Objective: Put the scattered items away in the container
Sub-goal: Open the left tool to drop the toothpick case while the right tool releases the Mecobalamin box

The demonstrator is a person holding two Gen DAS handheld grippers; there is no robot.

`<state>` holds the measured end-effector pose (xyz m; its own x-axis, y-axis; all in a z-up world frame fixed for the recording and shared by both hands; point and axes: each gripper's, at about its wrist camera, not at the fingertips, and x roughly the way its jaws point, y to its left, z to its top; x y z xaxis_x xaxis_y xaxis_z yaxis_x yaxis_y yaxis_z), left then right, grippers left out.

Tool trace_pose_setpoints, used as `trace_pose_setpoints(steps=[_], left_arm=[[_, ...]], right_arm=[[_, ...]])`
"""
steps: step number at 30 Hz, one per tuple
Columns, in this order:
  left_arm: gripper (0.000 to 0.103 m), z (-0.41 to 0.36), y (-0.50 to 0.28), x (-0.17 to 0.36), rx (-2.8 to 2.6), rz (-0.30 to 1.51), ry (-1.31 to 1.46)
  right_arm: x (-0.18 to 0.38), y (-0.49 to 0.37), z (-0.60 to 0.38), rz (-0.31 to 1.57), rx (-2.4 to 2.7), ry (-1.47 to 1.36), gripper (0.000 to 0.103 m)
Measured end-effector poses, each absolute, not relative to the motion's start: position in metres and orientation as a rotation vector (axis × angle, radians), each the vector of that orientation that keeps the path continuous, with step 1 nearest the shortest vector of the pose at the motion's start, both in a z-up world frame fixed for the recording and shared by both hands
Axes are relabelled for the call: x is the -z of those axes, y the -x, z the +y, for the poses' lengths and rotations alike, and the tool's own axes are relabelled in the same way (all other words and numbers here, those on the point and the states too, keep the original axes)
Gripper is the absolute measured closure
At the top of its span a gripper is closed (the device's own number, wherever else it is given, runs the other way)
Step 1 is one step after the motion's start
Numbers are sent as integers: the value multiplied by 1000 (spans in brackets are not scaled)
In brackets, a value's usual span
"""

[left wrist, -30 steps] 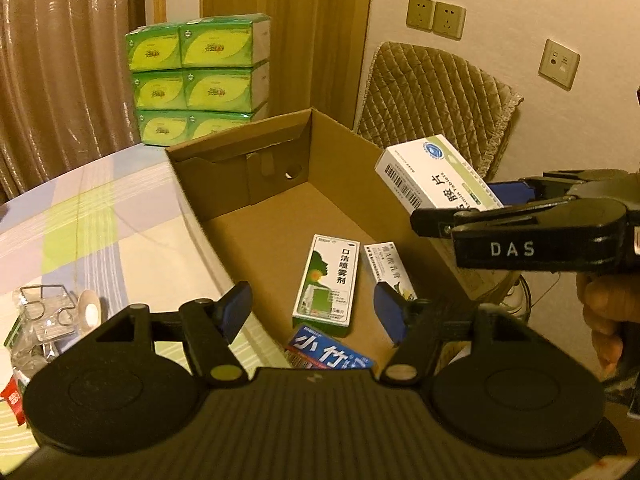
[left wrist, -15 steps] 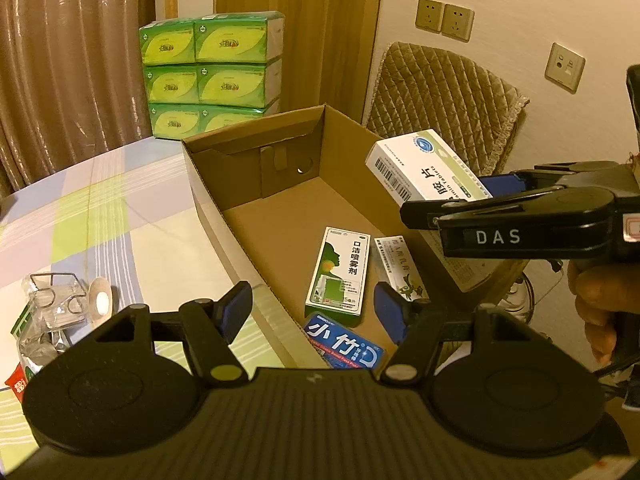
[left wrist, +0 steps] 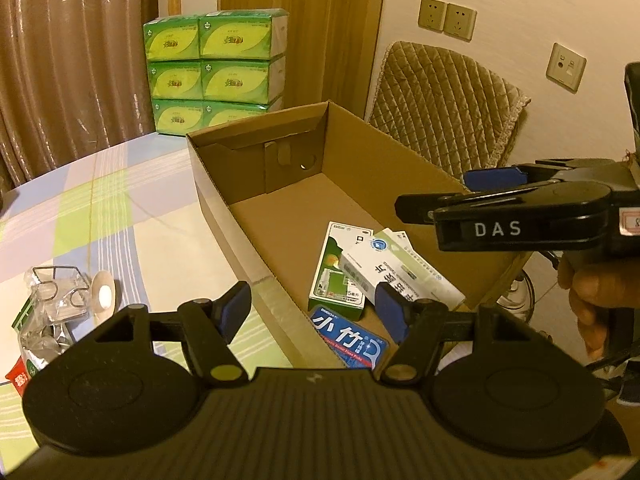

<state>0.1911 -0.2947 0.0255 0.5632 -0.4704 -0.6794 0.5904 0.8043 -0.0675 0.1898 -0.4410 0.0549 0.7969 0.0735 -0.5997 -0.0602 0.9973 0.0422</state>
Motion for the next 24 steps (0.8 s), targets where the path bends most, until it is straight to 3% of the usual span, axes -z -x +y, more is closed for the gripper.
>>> trace_pose_setpoints(steps=[12, 14, 21, 24], left_arm=[[38, -274, -178, -27, 603, 746, -160], [38, -270, -174, -28, 597, 746, -155], [34, -248, -155, -33, 565, 741, -140], [30, -237, -146, -36, 548, 737, -134]], right_arm=[[-60, -161, -444, 651, -54, -70, 22], [-61, -153, -441, 648, -56, -77, 16], [-69, -127, -426, 632, -71, -65, 12], [-72, -116, -416, 635, -88, -55, 2]])
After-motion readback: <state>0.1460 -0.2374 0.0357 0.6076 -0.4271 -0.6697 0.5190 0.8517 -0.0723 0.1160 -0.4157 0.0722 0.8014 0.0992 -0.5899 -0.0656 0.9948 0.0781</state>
